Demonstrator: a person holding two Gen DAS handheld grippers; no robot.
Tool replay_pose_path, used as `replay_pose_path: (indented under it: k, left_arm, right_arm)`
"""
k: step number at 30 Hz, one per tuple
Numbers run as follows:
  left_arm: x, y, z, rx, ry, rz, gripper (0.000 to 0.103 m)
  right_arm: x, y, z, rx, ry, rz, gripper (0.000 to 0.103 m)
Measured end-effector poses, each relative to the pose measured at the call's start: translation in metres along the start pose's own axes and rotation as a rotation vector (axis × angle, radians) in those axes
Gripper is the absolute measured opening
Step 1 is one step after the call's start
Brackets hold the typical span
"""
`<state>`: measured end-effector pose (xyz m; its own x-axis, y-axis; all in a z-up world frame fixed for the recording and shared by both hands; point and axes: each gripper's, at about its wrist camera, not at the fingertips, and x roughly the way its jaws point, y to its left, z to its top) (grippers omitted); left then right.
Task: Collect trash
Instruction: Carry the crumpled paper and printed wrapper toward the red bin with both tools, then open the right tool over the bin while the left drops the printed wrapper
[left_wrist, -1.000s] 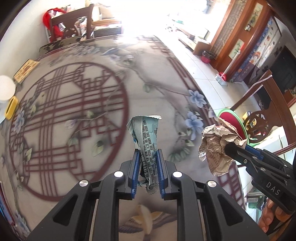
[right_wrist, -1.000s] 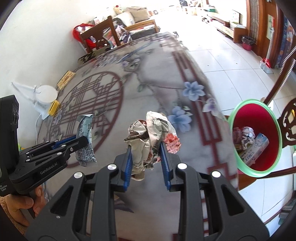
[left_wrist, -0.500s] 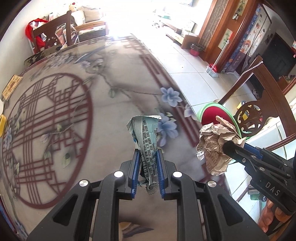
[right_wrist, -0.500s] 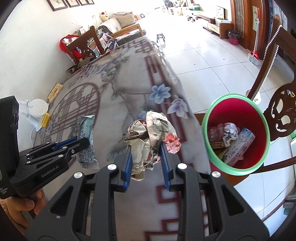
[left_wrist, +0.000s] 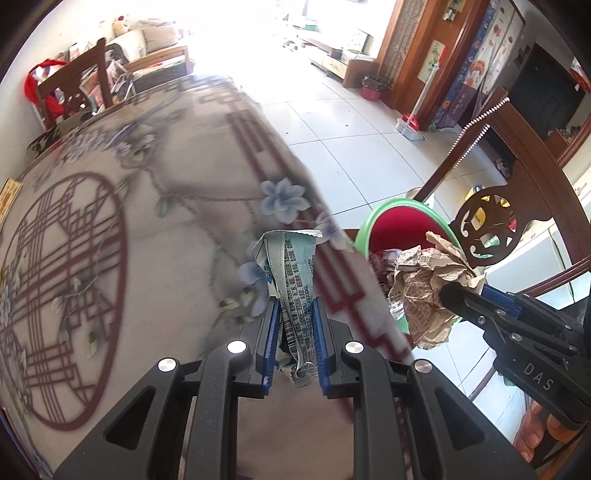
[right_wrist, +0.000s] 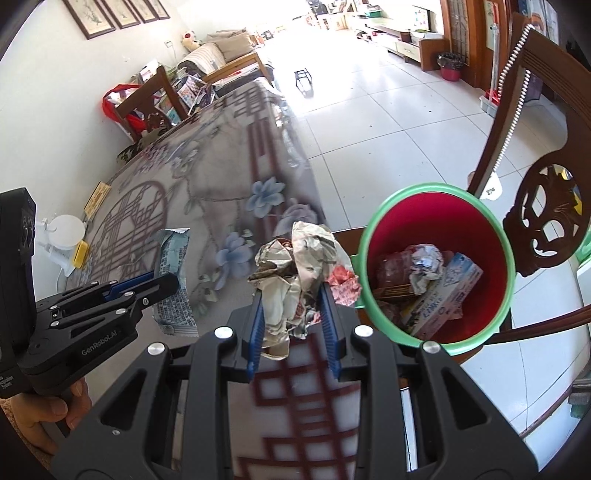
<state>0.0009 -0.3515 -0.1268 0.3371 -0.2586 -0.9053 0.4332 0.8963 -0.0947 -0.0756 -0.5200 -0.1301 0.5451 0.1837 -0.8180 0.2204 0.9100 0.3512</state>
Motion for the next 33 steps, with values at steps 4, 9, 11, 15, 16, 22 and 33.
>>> replay_pose_path:
  k: [4,9,11,15,16,22,33]
  left_arm:
    - [0.014,-0.014,0.007,-0.022,0.033,-0.046,0.016]
    - [0.025,-0.039,0.016,0.044,0.037,-0.039,0.016]
    - [0.025,-0.050,0.024,0.067,0.017,-0.042,0.016]
    - [0.024,-0.078,0.045,0.116,-0.005,-0.085,0.016]
    - [0.024,-0.085,0.049,0.130,-0.011,-0.096,0.016]
    - [0.036,-0.125,0.070,0.202,-0.004,-0.157,0.016]
    - [0.056,-0.164,0.088,0.270,0.013,-0.204,0.016]
  right_arm:
    - [-0.002,-0.019,0.003,0.024,-0.006,-0.019,0.028]
    - [-0.005,-0.050,0.010,0.049,-0.019,-0.072,0.028]
    - [-0.005,-0.065,0.014,0.064,-0.025,-0.100,0.028]
    - [-0.003,-0.088,0.023,0.085,-0.035,-0.141,0.028]
    - [-0.002,-0.094,0.026,0.089,-0.037,-0.151,0.028]
    - [0.002,-0.122,0.036,0.119,-0.059,-0.202,0.030]
    - [-0.024,-0.156,0.031,0.208,-0.134,-0.255,0.055]
